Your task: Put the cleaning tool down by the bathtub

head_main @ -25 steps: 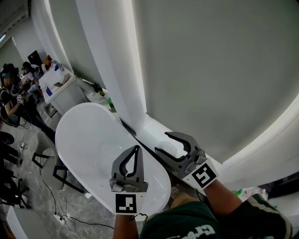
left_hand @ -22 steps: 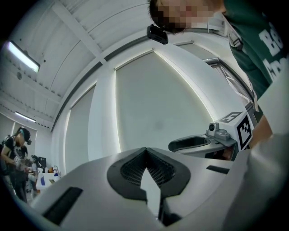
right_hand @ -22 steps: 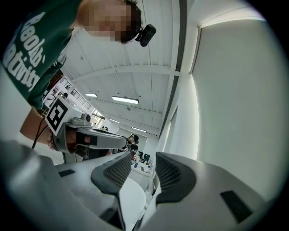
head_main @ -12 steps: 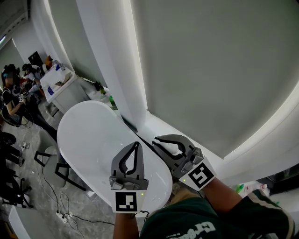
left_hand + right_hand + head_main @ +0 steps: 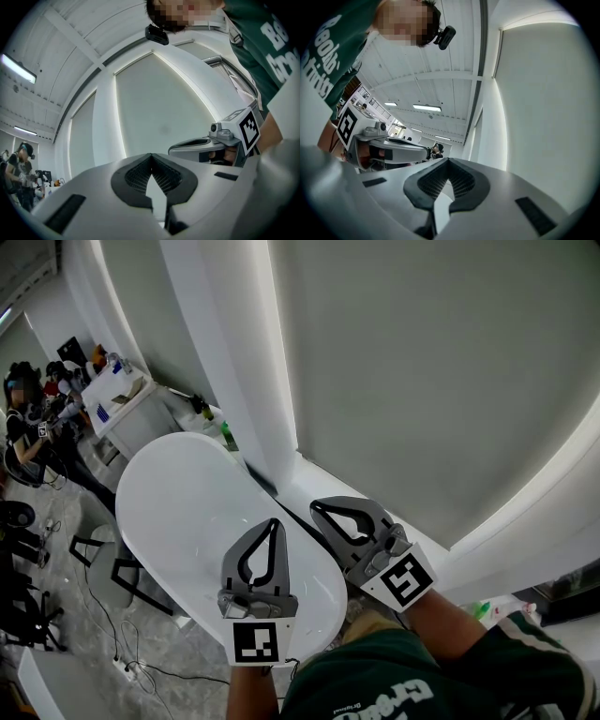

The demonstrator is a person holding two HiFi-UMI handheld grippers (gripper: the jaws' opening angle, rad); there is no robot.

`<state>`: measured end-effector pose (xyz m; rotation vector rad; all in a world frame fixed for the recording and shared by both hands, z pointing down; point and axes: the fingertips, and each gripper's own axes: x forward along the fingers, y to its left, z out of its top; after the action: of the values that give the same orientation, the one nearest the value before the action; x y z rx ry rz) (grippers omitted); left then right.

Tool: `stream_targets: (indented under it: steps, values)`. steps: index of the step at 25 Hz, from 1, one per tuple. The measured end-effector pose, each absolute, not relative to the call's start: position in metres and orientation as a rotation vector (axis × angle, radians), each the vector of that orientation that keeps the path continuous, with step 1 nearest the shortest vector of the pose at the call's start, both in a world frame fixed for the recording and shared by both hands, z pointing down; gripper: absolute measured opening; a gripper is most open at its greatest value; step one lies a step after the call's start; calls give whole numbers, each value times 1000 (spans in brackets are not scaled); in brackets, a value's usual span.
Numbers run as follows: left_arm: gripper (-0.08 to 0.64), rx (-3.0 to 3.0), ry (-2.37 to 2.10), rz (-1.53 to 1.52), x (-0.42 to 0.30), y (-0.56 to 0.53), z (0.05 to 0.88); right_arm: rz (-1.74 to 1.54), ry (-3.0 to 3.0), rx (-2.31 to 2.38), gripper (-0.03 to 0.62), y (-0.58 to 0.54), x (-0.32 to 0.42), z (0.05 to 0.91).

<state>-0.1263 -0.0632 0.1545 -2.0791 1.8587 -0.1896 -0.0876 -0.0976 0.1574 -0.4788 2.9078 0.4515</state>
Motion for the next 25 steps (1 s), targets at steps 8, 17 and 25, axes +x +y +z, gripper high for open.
stream_targets:
  steps: [8,17,25]
  values:
    - [6,-2077,1864,-196,-127,-56,157,509,2931,-463,15,-83,-94,161]
    - [6,-2076,1898,-141,-133,-54,156,512,2966,-463,15,-81,-98,168]
    - [6,-2082,1907,-122,-133,-55,159,537,2978,-467,15,-80,-96,171]
